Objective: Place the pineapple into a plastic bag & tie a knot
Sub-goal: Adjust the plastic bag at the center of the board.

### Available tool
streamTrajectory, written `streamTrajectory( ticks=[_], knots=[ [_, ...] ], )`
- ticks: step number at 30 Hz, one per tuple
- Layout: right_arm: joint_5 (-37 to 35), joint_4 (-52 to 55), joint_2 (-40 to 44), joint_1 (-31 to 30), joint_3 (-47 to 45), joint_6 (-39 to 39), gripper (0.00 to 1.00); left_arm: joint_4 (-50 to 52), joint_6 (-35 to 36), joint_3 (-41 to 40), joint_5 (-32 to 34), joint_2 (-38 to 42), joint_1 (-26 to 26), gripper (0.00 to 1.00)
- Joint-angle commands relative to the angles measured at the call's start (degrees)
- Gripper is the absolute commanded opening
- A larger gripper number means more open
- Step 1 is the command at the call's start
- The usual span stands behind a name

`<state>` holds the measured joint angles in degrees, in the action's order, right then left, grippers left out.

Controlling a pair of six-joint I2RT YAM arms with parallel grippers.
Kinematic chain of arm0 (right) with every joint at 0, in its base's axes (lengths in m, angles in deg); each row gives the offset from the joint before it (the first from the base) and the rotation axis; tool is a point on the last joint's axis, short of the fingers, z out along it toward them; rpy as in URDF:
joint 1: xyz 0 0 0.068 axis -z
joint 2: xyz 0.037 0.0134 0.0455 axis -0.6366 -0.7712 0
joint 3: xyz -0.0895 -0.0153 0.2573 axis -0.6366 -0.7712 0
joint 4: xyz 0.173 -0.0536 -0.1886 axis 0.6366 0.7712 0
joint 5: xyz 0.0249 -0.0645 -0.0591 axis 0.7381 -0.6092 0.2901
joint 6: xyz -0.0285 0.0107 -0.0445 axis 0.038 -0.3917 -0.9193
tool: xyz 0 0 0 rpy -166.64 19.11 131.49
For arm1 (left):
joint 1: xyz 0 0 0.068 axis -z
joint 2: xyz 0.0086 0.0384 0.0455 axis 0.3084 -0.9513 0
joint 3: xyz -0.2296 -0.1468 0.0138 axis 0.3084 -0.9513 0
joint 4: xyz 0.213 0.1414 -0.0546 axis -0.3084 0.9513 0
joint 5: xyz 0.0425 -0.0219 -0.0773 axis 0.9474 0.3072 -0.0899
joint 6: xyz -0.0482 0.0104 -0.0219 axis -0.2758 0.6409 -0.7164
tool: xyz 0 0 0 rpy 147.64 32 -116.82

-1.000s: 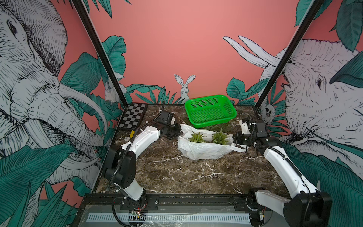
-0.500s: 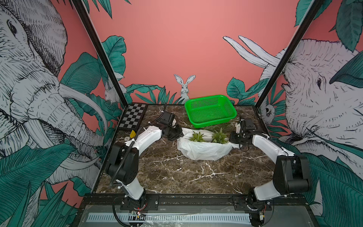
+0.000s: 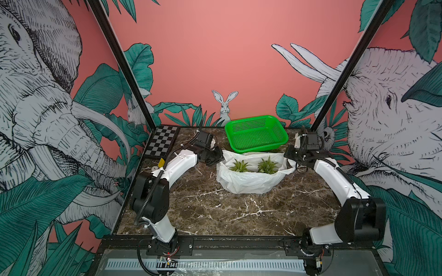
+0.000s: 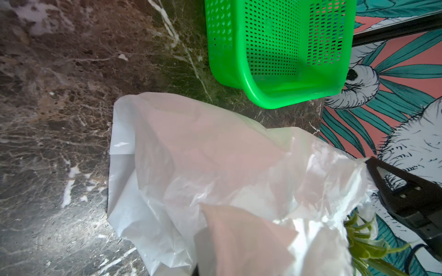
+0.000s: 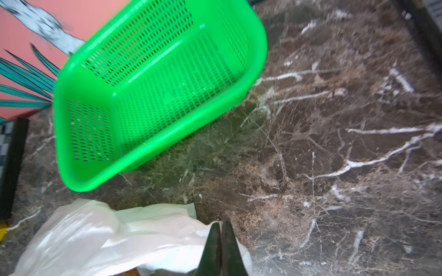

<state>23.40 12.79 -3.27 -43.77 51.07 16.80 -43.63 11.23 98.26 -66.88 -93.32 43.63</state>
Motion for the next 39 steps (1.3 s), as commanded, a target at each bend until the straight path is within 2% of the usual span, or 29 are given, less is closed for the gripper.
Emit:
streamTrajectory(
  ticks=[1, 7, 8, 9, 10, 11, 12, 17, 21, 25, 30, 33, 34, 37, 38, 39],
  knots=[
    [-0.1, -2.01, 4.47, 0.34, 1.07, 1.22, 0.0, -0.23, 0.57, 1.09, 0.55, 3.78, -0.5, 0.0],
    [4.26, -1.57, 11.74, 0.27, 1.08, 2.01, 0.0, -2.1, -0.35, -1.03, -0.14, 9.87, -0.62, 0.0],
    [4.81, -0.99, 12.59, 0.32, 1.37, 2.05, 0.1, -2.64, -0.67, -1.33, -0.32, 10.73, -0.62, 0.0],
    [5.53, -0.09, 13.61, 0.28, 1.6, 2.2, 0.39, -2.99, -1.19, -1.6, -0.54, 11.45, -0.62, 0.0],
    [5.54, 1.84, 14.57, 0.32, 2.23, 2.47, 0.61, -3.14, -1.58, -1.7, -0.75, 12.04, -0.62, 0.0],
    [5.29, 3.94, 15.59, 0.28, 2.69, 2.55, 0.71, -3.34, -1.89, -1.74, -1.07, 12.41, -0.62, 0.0],
    [4.83, 5.55, 16.79, 0.33, 2.86, 2.78, 0.75, -3.39, -2.16, -1.78, -1.35, 12.63, -0.63, 0.0],
    [1.28, 14.62, 24.19, 0.36, 0.91, 3.38, 0.87, -4.15, -3.28, -1.92, -2.52, 12.99, -0.62, 0.0],
    [-0.67, 18.67, 27.71, 0.41, -2.3, 3.48, 0.89, -4.36, -3.46, -1.96, -2.87, 13.26, -0.62, 0.0],
    [-1.18, 17.33, 27.97, 0.36, -5.96, 4.42, 0.89, -3.85, -3.2, -1.73, -3.31, 13.34, -0.62, 0.0],
    [-0.9, 9.9, 24.07, 0.36, -10.35, 6.08, 0.88, -3.21, -2.76, -1.54, -3.67, 13.26, -0.58, 0.0],
    [0.11, 5.34, 21.31, 0.36, -10.28, 6.59, 0.76, -2.84, -2.6, -1.55, -4.02, 13.26, -0.62, 0.0],
    [0.97, 4.3, 20.9, 0.36, -9.73, 6.72, 0.64, -2.66, -2.63, -1.6, -4.19, 13.33, -0.62, 0.0],
    [3.25, 7.43, 21.32, 0.45, -5.06, 5.69, 0.14, -1.55, -2.43, -1.1, -4.63, 14.08, -0.64, 0.0],
    [3.8, 10.36, 21.76, 0.45, -3.03, 5.15, 0.01, -0.82, -2.41, -0.77, -4.47, 14.57, -0.62, 0.0],
    [4.55, 14.03, 22.41, 0.45, -0.61, 4.29, 0.0, 0.08, -2.52, -0.25, -4.31, 15.19, -0.63, 0.0]
  ],
)
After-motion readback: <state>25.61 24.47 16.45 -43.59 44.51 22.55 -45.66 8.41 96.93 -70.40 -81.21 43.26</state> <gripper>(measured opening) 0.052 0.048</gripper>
